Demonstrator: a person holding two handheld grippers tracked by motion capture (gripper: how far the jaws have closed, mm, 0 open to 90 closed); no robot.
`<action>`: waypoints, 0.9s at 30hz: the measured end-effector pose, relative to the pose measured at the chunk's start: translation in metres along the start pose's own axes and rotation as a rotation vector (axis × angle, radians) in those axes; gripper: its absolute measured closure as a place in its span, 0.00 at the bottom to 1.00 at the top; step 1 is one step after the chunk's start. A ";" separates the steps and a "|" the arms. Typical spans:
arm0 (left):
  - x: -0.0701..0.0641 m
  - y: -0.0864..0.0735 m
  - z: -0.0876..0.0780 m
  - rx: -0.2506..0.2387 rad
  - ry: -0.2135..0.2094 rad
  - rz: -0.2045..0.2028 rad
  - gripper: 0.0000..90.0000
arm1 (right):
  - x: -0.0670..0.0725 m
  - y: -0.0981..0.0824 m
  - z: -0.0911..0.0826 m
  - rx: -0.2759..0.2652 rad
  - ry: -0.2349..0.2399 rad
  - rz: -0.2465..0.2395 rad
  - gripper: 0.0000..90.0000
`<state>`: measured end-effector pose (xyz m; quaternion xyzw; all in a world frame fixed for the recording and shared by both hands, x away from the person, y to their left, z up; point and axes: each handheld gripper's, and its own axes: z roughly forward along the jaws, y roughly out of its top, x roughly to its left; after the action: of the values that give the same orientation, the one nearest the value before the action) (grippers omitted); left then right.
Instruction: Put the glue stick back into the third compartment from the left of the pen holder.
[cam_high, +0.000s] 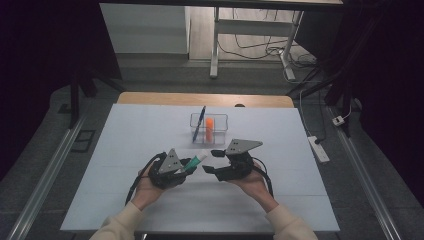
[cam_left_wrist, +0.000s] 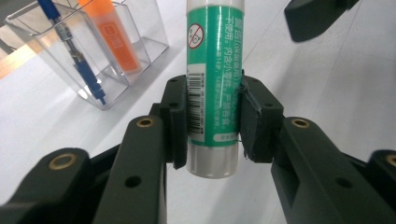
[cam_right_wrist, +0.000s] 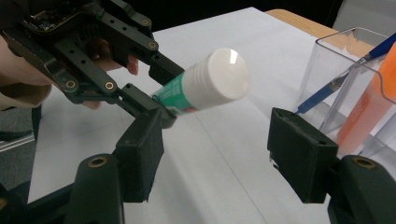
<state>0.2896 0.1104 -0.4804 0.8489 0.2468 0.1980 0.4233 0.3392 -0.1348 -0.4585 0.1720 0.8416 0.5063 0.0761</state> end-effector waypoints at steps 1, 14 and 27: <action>-0.001 0.001 0.001 -0.002 -0.001 0.001 0.73 | 0.000 0.000 0.000 0.001 0.000 0.002 0.38; -0.009 0.008 0.011 -0.014 -0.033 0.023 0.73 | 0.001 -0.001 0.001 -0.043 0.026 0.048 0.47; -0.012 0.009 0.020 0.005 -0.023 0.036 0.71 | 0.000 0.001 -0.004 -0.089 0.083 0.078 0.71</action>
<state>0.2928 0.0861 -0.4855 0.8564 0.2273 0.1950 0.4205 0.3378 -0.1379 -0.4554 0.1798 0.8133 0.5526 0.0288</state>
